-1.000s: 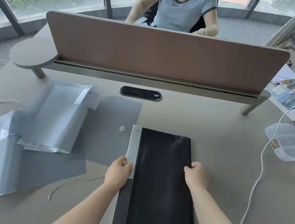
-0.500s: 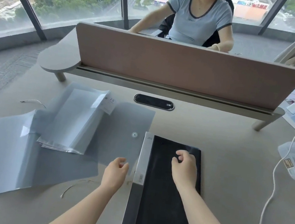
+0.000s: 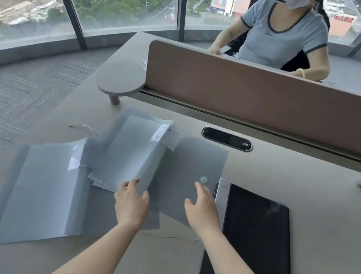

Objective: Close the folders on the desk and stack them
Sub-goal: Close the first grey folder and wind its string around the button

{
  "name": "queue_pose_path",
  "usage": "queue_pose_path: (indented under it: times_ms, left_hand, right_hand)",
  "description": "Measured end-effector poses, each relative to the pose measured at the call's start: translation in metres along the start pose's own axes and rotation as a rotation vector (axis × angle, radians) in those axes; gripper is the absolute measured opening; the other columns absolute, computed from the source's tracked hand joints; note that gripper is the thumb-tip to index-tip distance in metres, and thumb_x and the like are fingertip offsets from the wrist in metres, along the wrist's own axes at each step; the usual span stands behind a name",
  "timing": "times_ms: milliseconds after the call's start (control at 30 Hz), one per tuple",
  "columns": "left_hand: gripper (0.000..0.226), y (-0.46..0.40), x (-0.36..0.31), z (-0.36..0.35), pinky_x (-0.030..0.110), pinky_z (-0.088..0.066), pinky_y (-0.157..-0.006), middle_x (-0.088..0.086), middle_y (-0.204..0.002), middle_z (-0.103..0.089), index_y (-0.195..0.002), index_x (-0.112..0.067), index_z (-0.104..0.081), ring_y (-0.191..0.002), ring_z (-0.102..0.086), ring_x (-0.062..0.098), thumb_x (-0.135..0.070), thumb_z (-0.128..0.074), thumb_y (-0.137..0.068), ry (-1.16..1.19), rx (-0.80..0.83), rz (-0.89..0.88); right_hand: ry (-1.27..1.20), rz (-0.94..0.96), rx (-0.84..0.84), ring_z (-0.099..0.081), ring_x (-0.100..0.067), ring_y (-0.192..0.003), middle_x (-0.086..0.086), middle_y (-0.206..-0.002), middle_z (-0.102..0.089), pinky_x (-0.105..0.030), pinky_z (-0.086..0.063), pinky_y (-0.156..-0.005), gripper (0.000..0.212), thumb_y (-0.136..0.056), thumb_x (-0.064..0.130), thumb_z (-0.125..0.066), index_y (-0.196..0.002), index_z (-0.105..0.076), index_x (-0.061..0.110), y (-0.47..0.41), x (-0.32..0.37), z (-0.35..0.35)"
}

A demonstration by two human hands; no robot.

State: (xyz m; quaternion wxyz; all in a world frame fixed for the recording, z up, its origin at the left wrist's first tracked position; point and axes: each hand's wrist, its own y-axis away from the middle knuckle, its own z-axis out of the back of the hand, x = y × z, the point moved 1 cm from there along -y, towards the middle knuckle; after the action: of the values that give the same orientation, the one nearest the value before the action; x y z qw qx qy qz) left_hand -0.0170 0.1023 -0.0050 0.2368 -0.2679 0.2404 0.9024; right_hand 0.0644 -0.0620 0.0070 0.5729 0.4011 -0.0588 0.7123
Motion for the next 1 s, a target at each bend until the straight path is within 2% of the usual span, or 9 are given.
queue_pose_path:
  times_ms: [133,233,367,467,733,1000]
  left_hand:
    - [0.058,-0.021,0.008,0.003,0.048,-0.032,-0.110,0.009,-0.160,-0.025,-0.148,-0.022,-0.038,-0.145,-0.022,0.031,-0.028,-0.056,-0.094,-0.157,0.028,-0.075]
    - [0.063,-0.037,0.012,0.001,0.047,-0.028,-0.115,0.009,-0.164,-0.018,-0.151,-0.024,-0.033,-0.149,-0.016,0.031,-0.033,-0.057,-0.093,-0.262,0.079,-0.164]
    - [0.067,-0.050,0.016,-0.006,0.046,-0.022,-0.118,0.009,-0.166,-0.010,-0.153,-0.028,-0.025,-0.151,-0.009,0.032,-0.040,-0.055,-0.094,-0.380,0.146,-0.224]
    - [0.069,-0.056,0.023,-0.009,0.046,-0.020,-0.120,0.010,-0.166,-0.010,-0.155,-0.030,-0.019,-0.151,-0.010,0.035,-0.040,-0.053,-0.096,-0.429,0.199,-0.214]
    - [0.069,-0.063,0.041,-0.006,0.045,-0.023,-0.118,0.008,-0.165,-0.016,-0.156,-0.029,-0.018,-0.151,-0.013,0.033,-0.034,-0.052,-0.095,-0.450,0.175,-0.164]
    - [0.067,-0.068,0.043,-0.004,0.044,-0.020,-0.121,0.008,-0.164,-0.021,-0.154,-0.023,-0.024,-0.150,-0.016,0.035,-0.031,-0.054,-0.095,-0.440,0.145,-0.128]
  right_hand:
    - [0.037,-0.189,0.039,-0.027,-0.031,-0.143,-0.012,-0.158,-0.022,-0.043,-0.035,-0.112,0.068,-0.093,0.031,-0.048,-0.154,-0.019,0.021,-0.008,0.006,-0.022]
    - [-0.007,-0.317,0.015,-0.023,-0.033,-0.145,-0.018,-0.157,-0.018,-0.041,-0.035,-0.111,0.071,-0.092,0.031,-0.048,-0.155,-0.016,0.021,-0.015,0.008,-0.032]
    - [-0.054,-0.449,-0.033,-0.035,-0.036,-0.135,-0.020,-0.148,-0.029,-0.039,-0.040,-0.098,0.072,-0.088,0.027,-0.049,-0.153,-0.019,0.019,-0.021,0.008,-0.037]
    - [-0.117,-0.529,-0.063,-0.038,-0.036,-0.132,-0.018,-0.146,-0.034,-0.041,-0.044,-0.100,0.074,-0.085,0.026,-0.049,-0.153,-0.020,0.020,-0.024,0.009,-0.040]
    - [-0.248,-0.589,-0.157,-0.036,-0.037,-0.132,-0.015,-0.147,-0.038,-0.048,-0.044,-0.101,0.066,-0.087,0.020,-0.049,-0.150,-0.029,0.018,-0.038,0.012,-0.040]
    - [-0.302,-0.641,-0.196,-0.045,-0.039,-0.126,-0.018,-0.137,-0.051,-0.042,-0.046,-0.094,0.059,-0.086,0.015,-0.048,-0.144,-0.039,0.009,-0.054,0.010,-0.032]
